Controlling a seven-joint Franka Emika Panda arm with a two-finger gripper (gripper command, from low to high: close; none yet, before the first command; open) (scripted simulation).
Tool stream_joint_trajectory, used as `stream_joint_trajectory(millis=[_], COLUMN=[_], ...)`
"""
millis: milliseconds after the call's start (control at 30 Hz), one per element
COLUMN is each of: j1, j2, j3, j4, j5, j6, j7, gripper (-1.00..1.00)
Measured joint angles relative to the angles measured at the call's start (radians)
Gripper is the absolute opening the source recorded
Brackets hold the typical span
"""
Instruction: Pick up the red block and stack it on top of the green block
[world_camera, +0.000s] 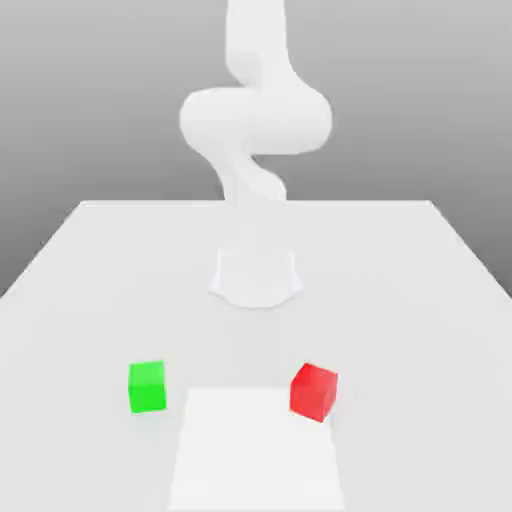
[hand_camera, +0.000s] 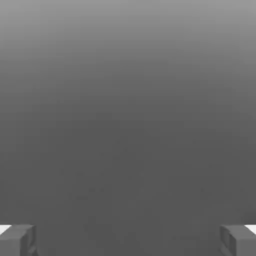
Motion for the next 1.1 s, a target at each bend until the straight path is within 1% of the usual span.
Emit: stream_joint_trajectory(millis=[400, 567, 667, 733, 800, 833, 1000, 1033, 1100], j1=[-0.047, -0.045, -0.051, -0.029, 0.045, 0.075, 0.075, 0.089, 0.069], j2=[0.387, 0.606, 0.749, 0.823, 0.894, 0.923, 0.923, 0.937, 0.904], j3=[0.193, 0.257, 0.249, 0.204, 0.115, 0.079, 0.079, 0.062, 0.091], j4=[-0.345, -0.500, -0.514, -0.506, -0.497, -0.493, -0.493, -0.491, -0.496], j5=[0.042, 0.056, -0.035, -0.126, -0.191, -0.213, -0.214, -0.227, -0.195], j6=[0.283, 0.439, 0.549, 0.608, 0.667, 0.692, 0.694, 0.706, 0.678], j7=[0.386, 0.578, 0.685, 0.755, 0.803, 0.819, 0.820, 0.830, 0.806], gripper=[0.00, 0.00, 0.00, 0.00, 0.00, -1.00, -1.00, -1.00, -1.00])
